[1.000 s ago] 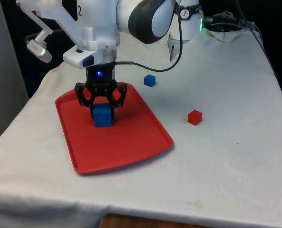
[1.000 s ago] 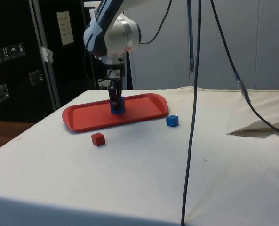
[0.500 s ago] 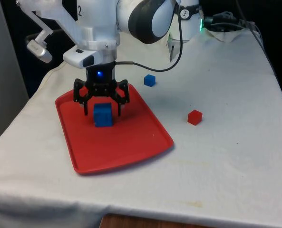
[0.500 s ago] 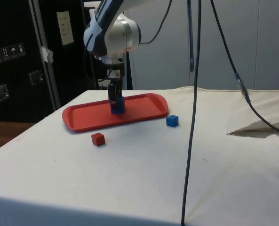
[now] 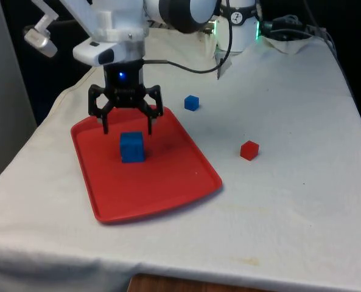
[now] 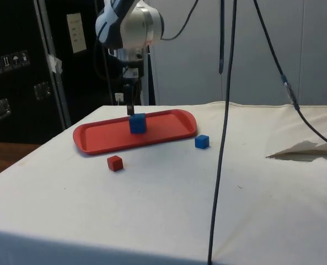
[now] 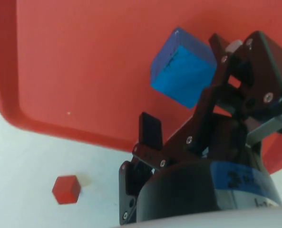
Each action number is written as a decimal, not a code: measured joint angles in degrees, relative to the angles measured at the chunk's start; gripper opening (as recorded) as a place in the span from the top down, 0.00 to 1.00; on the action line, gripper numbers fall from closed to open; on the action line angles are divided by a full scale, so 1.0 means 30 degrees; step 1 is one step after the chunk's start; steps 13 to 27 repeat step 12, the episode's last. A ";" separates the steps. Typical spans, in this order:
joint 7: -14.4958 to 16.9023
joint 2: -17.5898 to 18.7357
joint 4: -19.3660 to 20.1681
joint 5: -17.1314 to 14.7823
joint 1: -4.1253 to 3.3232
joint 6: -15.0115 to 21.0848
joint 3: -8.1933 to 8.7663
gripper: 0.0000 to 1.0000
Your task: Pick up the largest block and place it onto the tray.
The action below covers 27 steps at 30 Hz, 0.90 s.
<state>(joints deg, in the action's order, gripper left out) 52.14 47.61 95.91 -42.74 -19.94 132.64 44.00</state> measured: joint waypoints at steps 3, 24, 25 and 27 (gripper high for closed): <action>-0.0019 -0.0191 0.0000 0.0019 -0.0095 -0.0172 0.0172 0.00; -0.0134 -0.1050 -0.0019 0.0095 -0.0477 -0.1031 0.0859 0.00; -0.0134 -0.1050 -0.0019 0.0095 -0.0477 -0.1031 0.0859 0.00; -0.0134 -0.1050 -0.0019 0.0095 -0.0477 -0.1031 0.0859 0.00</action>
